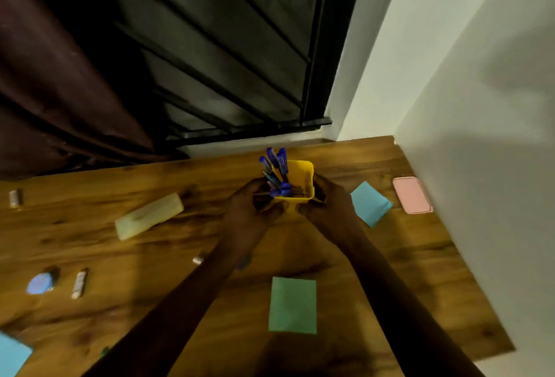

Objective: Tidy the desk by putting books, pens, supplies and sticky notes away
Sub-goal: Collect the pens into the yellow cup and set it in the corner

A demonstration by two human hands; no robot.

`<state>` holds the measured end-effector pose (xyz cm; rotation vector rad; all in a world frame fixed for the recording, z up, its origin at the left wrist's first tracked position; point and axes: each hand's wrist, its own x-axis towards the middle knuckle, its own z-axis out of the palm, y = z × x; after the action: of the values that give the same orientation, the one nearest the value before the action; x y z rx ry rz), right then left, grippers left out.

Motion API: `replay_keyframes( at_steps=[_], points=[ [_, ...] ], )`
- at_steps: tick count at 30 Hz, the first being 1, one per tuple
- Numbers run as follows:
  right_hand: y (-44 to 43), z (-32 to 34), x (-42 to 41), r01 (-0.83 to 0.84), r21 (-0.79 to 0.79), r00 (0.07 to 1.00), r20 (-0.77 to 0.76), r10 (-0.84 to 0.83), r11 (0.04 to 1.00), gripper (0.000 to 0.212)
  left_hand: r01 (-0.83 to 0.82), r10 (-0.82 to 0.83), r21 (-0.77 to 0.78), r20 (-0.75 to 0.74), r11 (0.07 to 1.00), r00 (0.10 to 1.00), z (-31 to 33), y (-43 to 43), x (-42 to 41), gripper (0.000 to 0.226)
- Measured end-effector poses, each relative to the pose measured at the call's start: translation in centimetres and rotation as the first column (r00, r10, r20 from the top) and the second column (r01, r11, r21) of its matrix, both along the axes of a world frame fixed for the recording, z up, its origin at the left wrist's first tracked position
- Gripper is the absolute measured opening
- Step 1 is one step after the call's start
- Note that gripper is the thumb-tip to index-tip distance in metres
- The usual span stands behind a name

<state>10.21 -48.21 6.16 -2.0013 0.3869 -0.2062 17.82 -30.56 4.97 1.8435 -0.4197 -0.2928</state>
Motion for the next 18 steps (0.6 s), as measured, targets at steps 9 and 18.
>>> replay_keyframes(
  at_steps=[9,18],
  points=[
    [-12.7,-1.6,3.3,0.186,-0.051,0.982,0.032,-0.184,0.981,0.031,0.050,-0.053,0.039,0.081,0.998,0.995,-2.0,-14.6,4.5,0.040],
    [-20.3,-5.6,6.4,0.302,-0.059,0.953,-0.011,-0.304,0.951,0.037,0.087,-0.094,0.063,0.118,0.994,0.989,-5.2,-23.1,7.0,0.037]
  ],
)
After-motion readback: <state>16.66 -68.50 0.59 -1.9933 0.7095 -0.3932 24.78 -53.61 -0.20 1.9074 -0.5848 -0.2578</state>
